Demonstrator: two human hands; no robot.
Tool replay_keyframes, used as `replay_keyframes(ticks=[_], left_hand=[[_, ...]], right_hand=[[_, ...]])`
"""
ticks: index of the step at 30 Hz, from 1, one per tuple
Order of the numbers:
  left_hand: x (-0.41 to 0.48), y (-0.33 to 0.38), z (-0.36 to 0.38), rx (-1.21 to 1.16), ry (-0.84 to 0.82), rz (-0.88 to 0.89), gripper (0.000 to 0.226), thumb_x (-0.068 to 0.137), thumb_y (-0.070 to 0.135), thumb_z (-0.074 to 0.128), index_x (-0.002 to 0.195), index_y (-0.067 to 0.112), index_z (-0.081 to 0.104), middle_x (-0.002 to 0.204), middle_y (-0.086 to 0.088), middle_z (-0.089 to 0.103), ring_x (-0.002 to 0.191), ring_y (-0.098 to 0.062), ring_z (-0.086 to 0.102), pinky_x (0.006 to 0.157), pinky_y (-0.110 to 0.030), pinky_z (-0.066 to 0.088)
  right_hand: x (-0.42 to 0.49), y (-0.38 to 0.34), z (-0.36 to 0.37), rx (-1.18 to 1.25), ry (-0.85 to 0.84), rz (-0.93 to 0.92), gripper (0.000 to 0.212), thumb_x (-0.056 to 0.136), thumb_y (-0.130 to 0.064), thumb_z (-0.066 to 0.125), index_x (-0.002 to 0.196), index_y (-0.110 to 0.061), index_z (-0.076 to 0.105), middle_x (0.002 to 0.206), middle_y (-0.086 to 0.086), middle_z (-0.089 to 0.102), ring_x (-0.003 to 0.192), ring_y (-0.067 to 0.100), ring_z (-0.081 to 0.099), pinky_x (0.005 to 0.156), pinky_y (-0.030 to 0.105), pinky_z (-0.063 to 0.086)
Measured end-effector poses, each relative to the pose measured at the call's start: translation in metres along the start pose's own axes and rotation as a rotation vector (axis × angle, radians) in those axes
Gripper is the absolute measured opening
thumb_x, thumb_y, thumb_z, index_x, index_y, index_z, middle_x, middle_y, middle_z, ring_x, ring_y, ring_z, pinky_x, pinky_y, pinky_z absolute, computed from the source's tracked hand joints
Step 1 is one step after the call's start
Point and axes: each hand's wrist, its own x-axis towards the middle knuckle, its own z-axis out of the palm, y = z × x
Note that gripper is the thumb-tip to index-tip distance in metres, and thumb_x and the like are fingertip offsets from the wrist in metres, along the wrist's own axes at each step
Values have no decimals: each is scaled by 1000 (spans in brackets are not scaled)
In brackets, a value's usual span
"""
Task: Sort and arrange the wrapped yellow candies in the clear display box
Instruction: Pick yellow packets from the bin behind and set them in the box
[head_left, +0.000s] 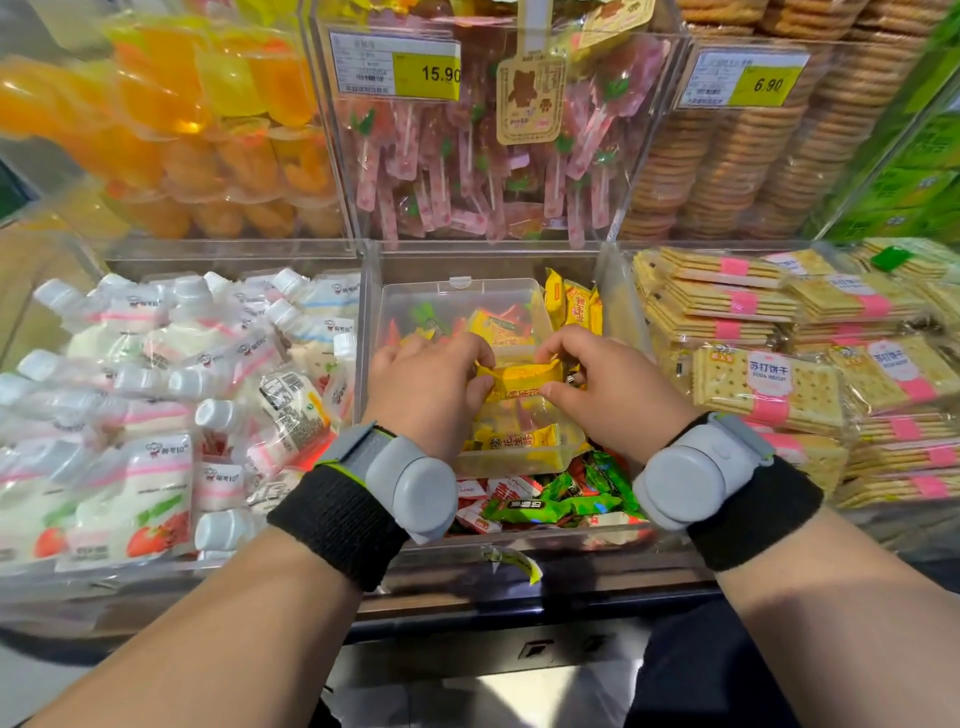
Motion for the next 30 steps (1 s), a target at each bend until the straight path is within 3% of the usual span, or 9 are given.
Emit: replay_keyframes(ticks=[5,10,14,16,24,30], left_hand=[[1,-5,9,100,-28,17,14,89,39,48,95,32,59,102,7,64,110,-21,45,95,-39,24],[0,-6,15,153,-36,51,15,88,41,50,91,32,62,102,7,63,109,-22,45,91,-38,23],[-1,-5,17,169,-15,67,18,87,42,50,91,32,64,103,7,63,109,-22,44,89,-36,22],[-2,-5,18,180,-18,72,19,87,44,50,91,32,65,104,7,62,109,-22,44,88,-36,21],[-2,-2,18,217,-72,80,20,87,44,51,89,32,67,108,8,59,111,-21,42,93,-38,21],[-1,3,14,238,-65,76,20,88,44,48,93,34,65,109,7,60,111,-21,43,91,-38,22]], right_hand=[[2,1,7,-99,-34,11,16,82,-37,59,96,-39,53,92,-16,49,110,19,43,94,42,28],[4,0,11,-188,-24,-4,15,80,-39,62,95,-40,58,107,-11,55,117,19,39,92,40,25],[3,-1,13,-223,-11,-20,4,82,-39,59,83,-37,62,103,-12,52,115,18,38,85,37,21],[2,-1,16,-250,-21,-25,10,84,-39,56,79,-35,63,109,-9,53,114,18,38,82,36,20],[2,0,17,-261,-12,-49,17,87,-40,53,88,-31,68,109,-10,53,112,16,37,85,35,21],[-1,3,13,-161,28,-75,11,86,-35,55,87,-33,66,108,-10,52,113,15,38,86,35,20]])
